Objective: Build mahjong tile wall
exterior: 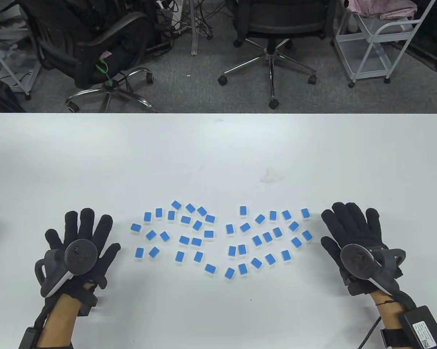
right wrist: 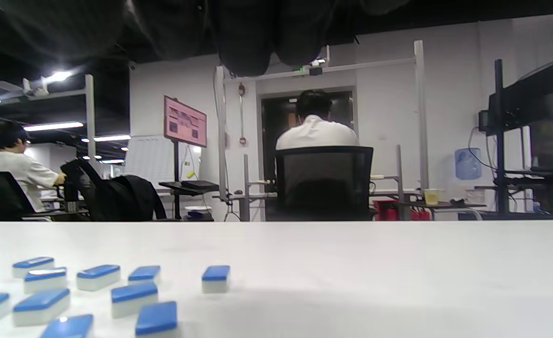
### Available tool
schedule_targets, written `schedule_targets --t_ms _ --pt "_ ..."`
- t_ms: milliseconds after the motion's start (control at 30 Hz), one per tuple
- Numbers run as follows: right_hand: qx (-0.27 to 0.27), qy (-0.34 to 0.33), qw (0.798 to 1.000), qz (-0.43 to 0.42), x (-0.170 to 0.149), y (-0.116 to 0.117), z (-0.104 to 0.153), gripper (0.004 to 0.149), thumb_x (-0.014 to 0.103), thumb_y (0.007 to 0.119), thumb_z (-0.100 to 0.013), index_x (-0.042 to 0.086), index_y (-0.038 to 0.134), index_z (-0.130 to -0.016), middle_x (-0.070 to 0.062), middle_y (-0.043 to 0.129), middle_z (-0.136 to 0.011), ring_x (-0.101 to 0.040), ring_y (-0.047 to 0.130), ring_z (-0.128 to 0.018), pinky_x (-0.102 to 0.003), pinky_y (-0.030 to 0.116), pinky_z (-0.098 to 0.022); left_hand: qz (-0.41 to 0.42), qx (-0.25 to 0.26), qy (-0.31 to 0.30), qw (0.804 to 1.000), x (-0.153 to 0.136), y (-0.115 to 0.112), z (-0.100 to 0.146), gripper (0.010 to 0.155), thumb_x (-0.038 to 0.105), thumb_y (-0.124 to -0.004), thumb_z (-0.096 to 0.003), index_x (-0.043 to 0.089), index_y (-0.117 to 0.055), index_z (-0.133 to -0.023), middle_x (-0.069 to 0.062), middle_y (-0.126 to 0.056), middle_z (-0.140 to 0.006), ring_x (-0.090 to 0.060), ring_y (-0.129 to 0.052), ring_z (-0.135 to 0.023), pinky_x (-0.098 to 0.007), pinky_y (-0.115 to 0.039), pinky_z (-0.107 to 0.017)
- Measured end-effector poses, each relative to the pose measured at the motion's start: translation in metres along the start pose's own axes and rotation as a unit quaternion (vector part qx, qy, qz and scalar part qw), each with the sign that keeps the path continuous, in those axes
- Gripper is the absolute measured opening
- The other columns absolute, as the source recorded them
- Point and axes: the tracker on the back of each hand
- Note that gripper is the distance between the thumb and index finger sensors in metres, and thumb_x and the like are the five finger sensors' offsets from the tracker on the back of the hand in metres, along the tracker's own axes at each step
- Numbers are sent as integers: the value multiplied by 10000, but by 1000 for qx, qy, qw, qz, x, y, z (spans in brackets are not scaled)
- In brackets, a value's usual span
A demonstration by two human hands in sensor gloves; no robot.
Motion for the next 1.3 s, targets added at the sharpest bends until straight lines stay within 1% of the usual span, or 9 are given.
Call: schedule_targets --t_ms 133,533,733,867,967,1000,1133,1233,1300 --pt "-7 -15 1000 12 5 1 1 642 568 684 -346 417 539 -953 62 604 -1116 -245 550 -1076 -600 339 -822 5 -4 -1 1000 0 0 0 717 710 -531 -476 527 -267 -1117 142 -3 -1197 -215 89 -1105 -665 25 -704" --pt "-1 -14 1000 5 3 3 1 636 560 696 -347 409 555 -948 61 666 -1089 -248 622 -1049 -607 395 -817 16 -10 -4 1000 1 -1 -2 713 698 -531 -480 520 -281 -1123 135 -21 -1203 -219 74 -1109 -664 16 -709" --pt "13 -22 999 26 7 6 0 650 493 793 -351 401 547 -946 67 723 -1053 -236 716 -1005 -600 494 -801 31 -10 -5 999 0 -2 -3 703 691 -534 -482 518 -294 -1120 129 -33 -1206 -219 63 -1113 -663 9 -714" --pt "27 -26 998 41 10 9 -2 676 464 833 -348 394 534 -951 68 744 -1036 -236 741 -986 -601 500 -798 46 -9 -9 999 1 -2 -3 697 687 -534 -483 515 -313 -1122 122 -49 -1210 -226 48 -1115 -666 -6 -714" --pt "37 -29 998 49 10 12 -4 692 452 854 -342 394 531 -951 69 746 -1033 -233 744 -985 -599 503 -799 92 7 -7 996 8 5 1 695 675 -537 -487 494 -330 -1125 104 -61 -1209 -241 37 -1112 -669 -12 -709" --pt "38 -28 998 50 10 12 -3 698 453 857 -339 395 529 -952 72 746 -1033 -232 745 -985 -599 505 -800 92 8 -12 996 11 8 2 696 673 -537 -488 492 -332 -1127 105 -63 -1210 -240 36 -1113 -669 -11 -709" --pt "42 -22 998 44 8 13 -4 721 461 856 -337 382 507 -962 72 734 -1041 -232 741 -987 -598 509 -798 43 21 -12 999 26 22 11 695 681 -527 -490 491 -334 -1131 96 -88 -1219 -255 3 -1122 -678 -41 -713" --pt "50 -22 997 47 6 15 -5 725 465 857 -333 377 509 -963 66 738 -1036 -236 751 -977 -589 535 -790 54 30 -8 998 28 19 16 690 679 -528 -491 492 -341 -1128 96 -92 -1221 -254 3 -1125 -678 -38 -715" --pt "58 -22 997 50 5 17 -4 722 470 857 -331 378 516 -961 65 752 -1025 -237 767 -960 -581 559 -780 71 41 -5 997 24 10 17 692 676 -534 -490 487 -354 -1130 94 -111 -1224 -255 -12 -1129 -678 -47 -718"
Point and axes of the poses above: the tracker on the back of each hand, its own x axis roughly to the thumb side, its own z axis roughly from the fingertips to the wrist, y = z × x
